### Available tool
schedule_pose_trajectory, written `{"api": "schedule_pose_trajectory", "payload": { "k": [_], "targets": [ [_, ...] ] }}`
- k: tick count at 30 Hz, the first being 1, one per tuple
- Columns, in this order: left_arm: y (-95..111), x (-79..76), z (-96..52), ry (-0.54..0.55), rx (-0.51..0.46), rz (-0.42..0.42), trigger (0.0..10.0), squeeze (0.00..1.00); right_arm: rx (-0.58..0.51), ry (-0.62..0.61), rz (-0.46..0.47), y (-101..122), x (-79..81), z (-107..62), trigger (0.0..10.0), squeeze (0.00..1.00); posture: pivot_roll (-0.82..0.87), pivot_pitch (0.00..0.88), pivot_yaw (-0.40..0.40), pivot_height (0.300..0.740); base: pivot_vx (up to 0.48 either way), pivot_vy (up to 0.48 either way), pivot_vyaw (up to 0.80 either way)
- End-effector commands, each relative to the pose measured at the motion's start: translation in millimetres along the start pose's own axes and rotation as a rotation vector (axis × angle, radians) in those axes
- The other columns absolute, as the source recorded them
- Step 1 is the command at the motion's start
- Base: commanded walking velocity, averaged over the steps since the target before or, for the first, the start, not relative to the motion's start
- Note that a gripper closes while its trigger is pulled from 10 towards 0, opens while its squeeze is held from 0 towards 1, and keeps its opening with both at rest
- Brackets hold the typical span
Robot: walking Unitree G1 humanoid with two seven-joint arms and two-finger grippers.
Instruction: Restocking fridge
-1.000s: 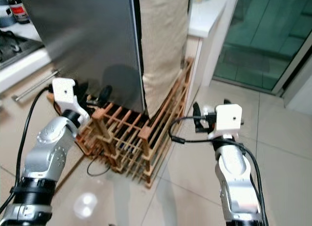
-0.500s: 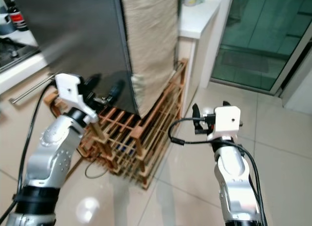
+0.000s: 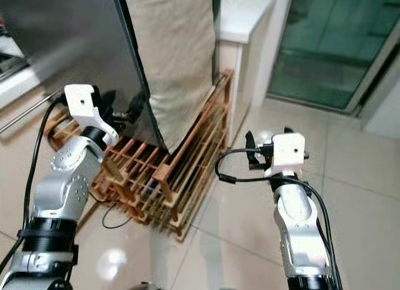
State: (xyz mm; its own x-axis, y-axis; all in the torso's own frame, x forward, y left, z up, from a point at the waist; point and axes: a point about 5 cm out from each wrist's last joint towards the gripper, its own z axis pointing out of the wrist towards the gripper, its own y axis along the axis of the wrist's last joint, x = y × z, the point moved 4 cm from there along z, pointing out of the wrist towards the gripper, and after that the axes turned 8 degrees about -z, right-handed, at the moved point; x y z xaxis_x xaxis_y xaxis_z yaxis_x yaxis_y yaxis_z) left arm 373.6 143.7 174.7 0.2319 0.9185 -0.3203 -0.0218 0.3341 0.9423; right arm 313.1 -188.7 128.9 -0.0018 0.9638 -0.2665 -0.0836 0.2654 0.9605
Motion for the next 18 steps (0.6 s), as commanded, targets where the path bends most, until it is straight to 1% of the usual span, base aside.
{"api": "schedule_pose_trajectory", "payload": {
  "k": [1, 4, 6, 7, 9, 10, 11, 14, 16, 17, 18],
  "targets": [
    [2, 9.5, 0.2, 0.055, -0.007, -0.005, 10.0, 0.0, -0.024, 0.007, 0.002, 5, 1.7, 2.2, 10.0, 0.03, -0.08, 0.0, 0.067, 0.74, 0.0, 0.0, 0.0],
    [4, 6.3, 4.9, 0.067, -0.01, -0.007, 10.0, 0.0, -0.025, 0.007, 0.002, 6, 1.7, 2.3, 10.0, 0.04, -0.08, 0.0, 0.065, 0.74, 0.0, 0.0, 0.0],
    [6, -1.1, 9.2, 0.041, -0.017, -0.034, 10.0, 0.0, -0.026, 0.008, 0.002, 6, 2.1, 2.5, 10.0, 0.03, -0.08, 0.0, 0.065, 0.74, 0.0, 0.0, 0.0],
    [6, -1.1, 9.2, 0.041, -0.017, -0.034, 10.0, 0.0, -0.026, 0.008, 0.002, 6, 2.1, 2.5, 10.0, 0.03, -0.08, 0.0, 0.065, 0.74, 0.0, 0.0, 0.0],
    [7, -22.6, 18.1, -0.048, -0.01, -0.045, 10.0, 0.0, -0.025, 0.008, 0.002, 5, 2.4, 2.8, 10.0, 0.04, -0.08, 0.0, 0.062, 0.74, 0.0, 0.0, 0.0],
    [7, -30.9, 21.3, -0.082, -0.005, -0.043, 10.0, 0.0, -0.025, 0.008, 0.002, 5, 2.4, 2.9, 10.0, 0.04, -0.08, 0.0, 0.062, 0.74, 0.0, 0.0, 0.0],
    [7, -30.9, 21.3, -0.082, -0.005, -0.043, 10.0, 0.0, -0.025, 0.008, 0.002, 5, 2.4, 2.9, 10.0, 0.04, -0.08, 0.0, 0.062, 0.74, 0.0, 0.0, 0.0],
    [3, -48.3, 30.5, -0.14, 0.026, -0.039, 10.0, 0.0, -0.024, 0.006, 0.006, 4, 2.7, 3.7, 10.0, 0.03, -0.09, 0.0, 0.063, 0.74, 0.0, 0.0, 0.0],
    [-1, -58.4, 37.8, -0.158, 0.054, -0.067, 10.0, 0.0, -0.023, 0.001, 0.011, 4, 2.4, 4.4, 10.0, 0.03, -0.09, 0.0, 0.064, 0.74, 0.0, 0.0, 0.0],
    [-1, -58.4, 37.8, -0.158, 0.054, -0.067, 10.0, 0.0, -0.023, 0.001, 0.011, 4, 2.4, 4.4, 10.0, 0.03, -0.09, 0.0, 0.064, 0.74, 0.0, 0.0, 0.0],
    [-2, -61.4, 40.9, -0.159, 0.06, -0.087, 10.0, 0.0, -0.023, 0.0, 0.012, 4, 2.5, 4.6, 10.0, 0.03, -0.09, 0.0, 0.067, 0.74, 0.0, 0.0, 0.0]
  ]
}}
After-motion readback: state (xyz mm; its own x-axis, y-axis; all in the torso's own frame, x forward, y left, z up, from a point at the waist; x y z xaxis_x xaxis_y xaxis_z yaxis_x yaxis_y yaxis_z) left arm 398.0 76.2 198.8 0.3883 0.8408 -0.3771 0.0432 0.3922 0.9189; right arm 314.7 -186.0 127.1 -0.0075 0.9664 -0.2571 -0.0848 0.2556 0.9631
